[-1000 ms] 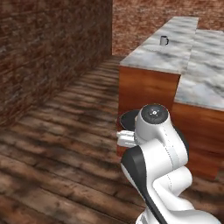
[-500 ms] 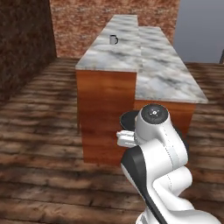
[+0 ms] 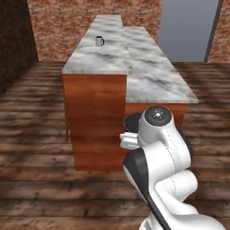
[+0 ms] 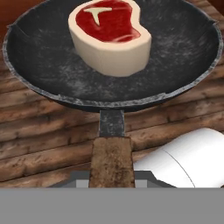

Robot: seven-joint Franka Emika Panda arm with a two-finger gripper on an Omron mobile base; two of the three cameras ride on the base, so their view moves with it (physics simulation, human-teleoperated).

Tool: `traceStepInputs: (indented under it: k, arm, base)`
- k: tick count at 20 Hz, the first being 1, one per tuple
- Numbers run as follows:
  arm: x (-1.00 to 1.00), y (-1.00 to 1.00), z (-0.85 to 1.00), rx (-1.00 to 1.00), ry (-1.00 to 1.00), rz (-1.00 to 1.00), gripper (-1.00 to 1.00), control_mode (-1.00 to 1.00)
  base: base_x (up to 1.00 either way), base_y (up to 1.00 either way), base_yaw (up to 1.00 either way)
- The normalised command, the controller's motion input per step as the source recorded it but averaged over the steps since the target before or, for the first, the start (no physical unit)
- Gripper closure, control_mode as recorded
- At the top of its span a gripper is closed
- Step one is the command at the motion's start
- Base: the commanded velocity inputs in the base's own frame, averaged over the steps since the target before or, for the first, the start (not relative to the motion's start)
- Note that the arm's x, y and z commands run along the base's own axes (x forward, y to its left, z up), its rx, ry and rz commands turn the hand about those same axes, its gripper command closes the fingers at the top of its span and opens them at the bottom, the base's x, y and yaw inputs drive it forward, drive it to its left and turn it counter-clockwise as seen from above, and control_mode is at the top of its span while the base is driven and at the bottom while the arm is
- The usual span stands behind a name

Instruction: Pick up the pan with the steak in it and place it on the dining table. Then place the steak on the plate.

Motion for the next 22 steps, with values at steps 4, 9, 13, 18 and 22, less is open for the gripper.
traceStepInputs:
  k: [4,9,13,18,22]
  arm:
    - [0.00,0.00,0.00,0.00,0.00,0.00,1.00,1.00]
    - [0.00,0.00,0.00,0.00,0.00,0.00,1.00,1.00]
    - [0.00,0.00,0.00,0.00,0.00,0.00,1.00,1.00]
    - [0.00,0.00,0.00,0.00,0.00,0.00,1.00,1.00]
    - [0.00,0.00,0.00,0.00,0.00,0.00,1.00,1.00]
  base:
    - [0.02,0.72,-0.04]
    - [0.10,0.98,-0.07]
    - [0.12,1.00,-0.08]
    - [0.11,1.00,-0.07]
    - [0.11,1.00,-0.07]
